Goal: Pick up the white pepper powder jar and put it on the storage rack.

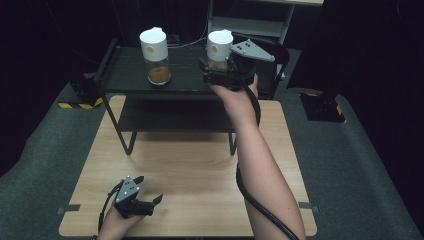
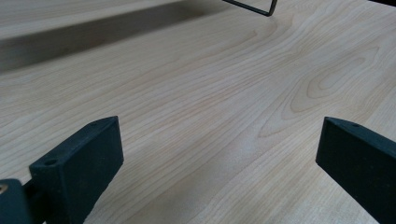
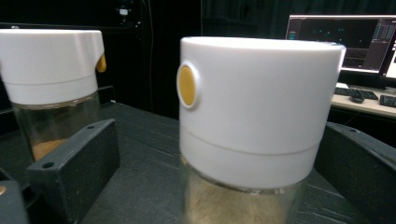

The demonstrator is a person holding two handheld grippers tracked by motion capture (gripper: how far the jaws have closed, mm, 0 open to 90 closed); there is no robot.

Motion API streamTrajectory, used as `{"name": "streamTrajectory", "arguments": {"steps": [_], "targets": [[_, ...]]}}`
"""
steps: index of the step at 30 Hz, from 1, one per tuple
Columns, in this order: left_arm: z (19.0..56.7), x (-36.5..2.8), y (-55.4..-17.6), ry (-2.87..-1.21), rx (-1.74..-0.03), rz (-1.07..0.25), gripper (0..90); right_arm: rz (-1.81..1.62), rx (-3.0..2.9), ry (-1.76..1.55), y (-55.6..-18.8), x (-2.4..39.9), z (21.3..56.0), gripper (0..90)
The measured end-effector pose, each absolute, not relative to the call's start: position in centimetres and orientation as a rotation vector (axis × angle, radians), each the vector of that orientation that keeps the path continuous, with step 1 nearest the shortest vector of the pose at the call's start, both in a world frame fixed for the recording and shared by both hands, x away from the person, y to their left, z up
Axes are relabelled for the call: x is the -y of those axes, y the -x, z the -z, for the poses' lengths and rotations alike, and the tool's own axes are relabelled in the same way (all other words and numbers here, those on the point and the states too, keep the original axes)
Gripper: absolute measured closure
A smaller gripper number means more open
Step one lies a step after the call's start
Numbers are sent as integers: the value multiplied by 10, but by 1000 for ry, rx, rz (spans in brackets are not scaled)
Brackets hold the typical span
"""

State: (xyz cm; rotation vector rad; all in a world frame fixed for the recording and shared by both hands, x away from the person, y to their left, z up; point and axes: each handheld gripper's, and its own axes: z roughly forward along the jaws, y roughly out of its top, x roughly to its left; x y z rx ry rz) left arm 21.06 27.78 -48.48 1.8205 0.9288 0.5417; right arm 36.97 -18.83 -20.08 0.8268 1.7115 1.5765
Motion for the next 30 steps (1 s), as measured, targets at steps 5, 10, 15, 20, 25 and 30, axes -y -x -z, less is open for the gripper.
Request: {"name": "streamTrajectory", "arguments": {"steps": [5, 10, 15, 20, 25, 30], "targets": [[485, -277, -210, -1824, -926, -546, 10, -1582, -1710, -816, -362, 191, 205, 0], [484, -277, -210, -1825, -926, -546, 10, -1593, -1705, -800, -354, 195, 212, 0], [485, -278, -210, -1819, -927, -544, 10, -1594, -1715, -777, -349, 202, 219, 0], [484, -277, -210, -1824, -931, -547, 10, -1601, -1710, -767, -342, 208, 226, 0], [484, -275, -209, -1833, -929, -554, 10, -1606, -1713, -744, -335, 215, 233, 0], [484, -275, -209, -1828, -931, -555, 10, -1605, -1725, -717, -328, 222, 244, 0]]}}
